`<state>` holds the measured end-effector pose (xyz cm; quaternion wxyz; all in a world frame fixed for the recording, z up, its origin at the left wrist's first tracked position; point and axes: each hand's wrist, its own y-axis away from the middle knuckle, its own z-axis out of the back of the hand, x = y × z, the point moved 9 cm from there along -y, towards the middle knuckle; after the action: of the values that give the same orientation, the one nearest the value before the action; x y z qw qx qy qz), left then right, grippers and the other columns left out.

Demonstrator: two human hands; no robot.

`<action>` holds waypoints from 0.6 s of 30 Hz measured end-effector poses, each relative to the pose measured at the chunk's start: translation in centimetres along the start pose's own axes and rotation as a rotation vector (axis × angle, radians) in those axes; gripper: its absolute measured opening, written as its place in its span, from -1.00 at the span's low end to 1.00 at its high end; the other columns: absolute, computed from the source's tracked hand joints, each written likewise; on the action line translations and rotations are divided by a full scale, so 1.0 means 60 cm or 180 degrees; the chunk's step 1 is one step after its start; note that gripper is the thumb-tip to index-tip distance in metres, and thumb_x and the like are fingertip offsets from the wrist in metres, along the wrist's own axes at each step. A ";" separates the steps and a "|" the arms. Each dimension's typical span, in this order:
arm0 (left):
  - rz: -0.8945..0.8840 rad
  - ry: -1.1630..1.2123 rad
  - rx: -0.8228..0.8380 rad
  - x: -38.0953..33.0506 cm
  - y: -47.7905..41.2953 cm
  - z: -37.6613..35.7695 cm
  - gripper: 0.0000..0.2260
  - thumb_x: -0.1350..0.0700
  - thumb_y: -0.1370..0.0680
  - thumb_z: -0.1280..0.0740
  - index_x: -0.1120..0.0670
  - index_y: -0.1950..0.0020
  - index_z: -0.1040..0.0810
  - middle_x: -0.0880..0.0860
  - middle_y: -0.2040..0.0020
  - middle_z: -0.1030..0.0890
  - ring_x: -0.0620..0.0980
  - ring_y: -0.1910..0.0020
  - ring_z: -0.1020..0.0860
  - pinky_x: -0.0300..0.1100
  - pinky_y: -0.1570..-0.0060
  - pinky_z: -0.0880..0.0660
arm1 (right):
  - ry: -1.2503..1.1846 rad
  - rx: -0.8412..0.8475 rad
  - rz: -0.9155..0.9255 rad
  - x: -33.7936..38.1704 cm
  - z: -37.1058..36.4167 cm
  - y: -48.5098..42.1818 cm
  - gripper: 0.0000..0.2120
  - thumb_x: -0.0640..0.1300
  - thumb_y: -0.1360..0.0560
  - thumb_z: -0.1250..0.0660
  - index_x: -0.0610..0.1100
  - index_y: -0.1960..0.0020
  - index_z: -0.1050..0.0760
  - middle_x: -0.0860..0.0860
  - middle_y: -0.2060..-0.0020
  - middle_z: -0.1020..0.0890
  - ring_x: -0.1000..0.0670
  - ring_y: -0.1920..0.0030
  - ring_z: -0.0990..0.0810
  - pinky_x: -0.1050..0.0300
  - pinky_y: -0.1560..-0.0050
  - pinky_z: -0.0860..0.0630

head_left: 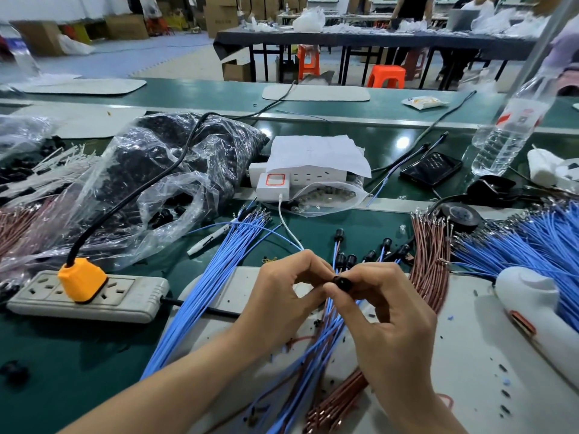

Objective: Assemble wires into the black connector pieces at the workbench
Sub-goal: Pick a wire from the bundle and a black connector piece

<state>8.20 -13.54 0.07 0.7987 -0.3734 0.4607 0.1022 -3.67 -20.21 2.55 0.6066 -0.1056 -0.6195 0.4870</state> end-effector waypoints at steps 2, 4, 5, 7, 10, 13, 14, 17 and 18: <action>-0.0090 -0.0105 0.0031 -0.003 -0.001 -0.004 -0.93 0.27 -0.45 -0.44 0.20 0.15 -0.57 0.04 0.17 -0.64 -0.02 0.21 -0.63 -0.04 0.16 -0.59 | 0.0012 -0.0011 0.0044 0.000 0.002 0.001 -0.87 -0.22 -0.39 -0.46 -0.22 0.11 -0.55 -0.01 0.20 -0.58 0.08 0.22 -0.59 0.19 0.21 -0.57; -0.0141 -0.0243 0.0001 -0.002 -0.001 -0.004 -0.93 0.25 -0.46 -0.43 0.21 0.12 -0.56 0.04 0.19 -0.64 -0.06 0.22 -0.64 -0.05 0.19 -0.59 | -0.0154 -0.0046 -0.0148 -0.011 0.004 0.000 -0.83 -0.22 -0.38 -0.47 -0.09 0.08 -0.51 0.01 0.22 -0.59 0.06 0.24 -0.60 0.14 0.21 -0.58; -0.0185 -0.0328 0.0004 -0.002 0.000 -0.004 -0.93 0.25 -0.47 -0.42 0.20 0.09 -0.56 0.02 0.19 -0.64 -0.10 0.23 -0.64 -0.07 0.20 -0.59 | -0.0184 -0.0046 -0.0253 -0.016 0.003 -0.001 -0.80 -0.20 -0.38 -0.47 -0.04 0.08 -0.49 0.02 0.23 -0.59 0.06 0.25 -0.61 0.11 0.21 -0.58; -0.0301 -0.0402 0.0126 -0.006 0.002 -0.010 -0.82 0.28 -0.48 -0.40 0.12 -0.05 -0.52 -0.01 0.15 -0.64 -0.15 0.20 -0.64 -0.17 0.16 -0.59 | -0.0045 0.0024 -0.0320 -0.023 0.000 -0.004 -0.84 -0.17 -0.38 -0.46 -0.05 0.11 -0.50 0.02 0.26 -0.59 0.06 0.26 -0.61 0.05 0.22 -0.57; -0.0543 -0.0437 0.0304 -0.016 0.006 -0.019 -0.68 0.26 -0.48 -0.42 0.07 -0.20 -0.48 -0.02 0.06 -0.64 -0.18 0.13 -0.64 -0.32 0.07 -0.54 | 0.0013 0.0124 -0.0273 -0.026 0.004 -0.015 -0.88 -0.10 -0.42 -0.46 -0.12 0.14 -0.56 0.06 0.26 -0.60 0.06 0.26 -0.60 0.07 0.22 -0.56; -0.0714 -0.0621 0.0125 -0.022 0.004 -0.010 -0.81 0.18 -0.50 -0.41 0.14 -0.10 -0.59 -0.09 0.11 -0.62 -0.22 0.17 -0.62 -0.34 0.09 -0.53 | 0.0060 -0.0344 -0.0635 -0.054 0.058 -0.038 -0.93 0.01 -0.46 -0.38 0.06 0.17 -0.52 0.15 0.33 -0.59 0.18 0.32 -0.56 0.37 0.29 -0.47; -0.0714 -0.0622 0.0097 -0.023 0.004 -0.009 -0.82 0.16 -0.50 -0.40 0.16 -0.08 -0.61 -0.12 0.12 -0.61 -0.22 0.19 -0.62 -0.33 0.10 -0.54 | 0.0369 -0.0556 -0.0837 -0.071 0.086 -0.043 -0.89 0.04 -0.46 -0.37 0.10 0.22 -0.48 0.16 0.39 -0.56 0.20 0.36 -0.54 0.40 0.31 -0.45; -0.0656 -0.0502 0.0088 -0.022 0.005 -0.008 -0.81 0.12 -0.51 -0.40 0.18 -0.07 -0.61 -0.22 0.15 -0.59 -0.24 0.24 -0.63 -0.34 0.13 -0.55 | 0.1892 -0.0147 -0.1836 -0.155 0.134 -0.040 -0.71 0.11 -0.45 -0.42 -0.02 0.32 -0.44 0.12 0.40 -0.55 -0.01 0.28 -0.57 0.08 0.18 -0.53; -0.0617 -0.0463 0.0103 -0.021 0.005 -0.009 -0.81 0.11 -0.51 -0.39 0.16 -0.08 -0.60 -0.26 0.15 -0.58 -0.24 0.26 -0.63 -0.36 0.13 -0.54 | 0.2181 0.0178 -0.2228 -0.183 0.136 -0.030 -0.69 0.13 -0.43 -0.43 -0.05 0.30 -0.46 0.05 0.36 -0.58 -0.10 0.22 -0.58 0.02 0.13 -0.53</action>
<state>6.99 -13.45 0.79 0.8421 -0.3949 0.3648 0.0438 -7.17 -32.89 -1.54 0.9054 -0.0289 -0.3693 0.2076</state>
